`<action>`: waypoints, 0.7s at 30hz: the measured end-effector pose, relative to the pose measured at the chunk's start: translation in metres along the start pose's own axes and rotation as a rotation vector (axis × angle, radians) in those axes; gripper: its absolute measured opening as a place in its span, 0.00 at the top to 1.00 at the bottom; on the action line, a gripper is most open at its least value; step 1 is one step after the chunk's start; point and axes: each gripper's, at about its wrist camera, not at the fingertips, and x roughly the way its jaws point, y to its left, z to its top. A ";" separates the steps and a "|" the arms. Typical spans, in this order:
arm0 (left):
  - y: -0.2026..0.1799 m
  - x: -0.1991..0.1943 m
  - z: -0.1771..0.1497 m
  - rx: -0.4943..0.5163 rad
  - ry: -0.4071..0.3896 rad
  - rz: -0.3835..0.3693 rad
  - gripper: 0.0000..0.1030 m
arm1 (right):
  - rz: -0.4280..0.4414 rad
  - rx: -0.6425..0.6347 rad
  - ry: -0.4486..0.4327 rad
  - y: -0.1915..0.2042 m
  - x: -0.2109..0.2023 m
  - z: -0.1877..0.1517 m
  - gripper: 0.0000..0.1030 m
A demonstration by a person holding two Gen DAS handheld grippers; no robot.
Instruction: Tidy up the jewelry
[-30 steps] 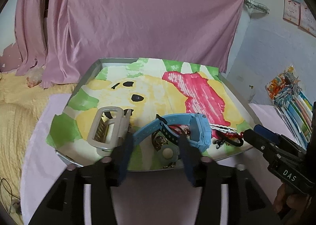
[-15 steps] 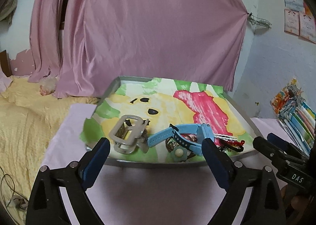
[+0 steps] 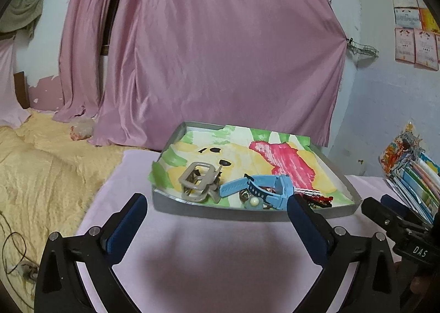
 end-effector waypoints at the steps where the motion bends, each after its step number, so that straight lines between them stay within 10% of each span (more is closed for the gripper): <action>1: 0.001 -0.005 -0.002 -0.003 -0.004 0.002 0.01 | 0.001 0.002 -0.008 0.000 -0.006 -0.002 0.02; 21: 0.000 -0.106 -0.061 0.035 -0.118 0.020 0.01 | -0.015 -0.051 -0.130 0.013 -0.115 -0.057 0.02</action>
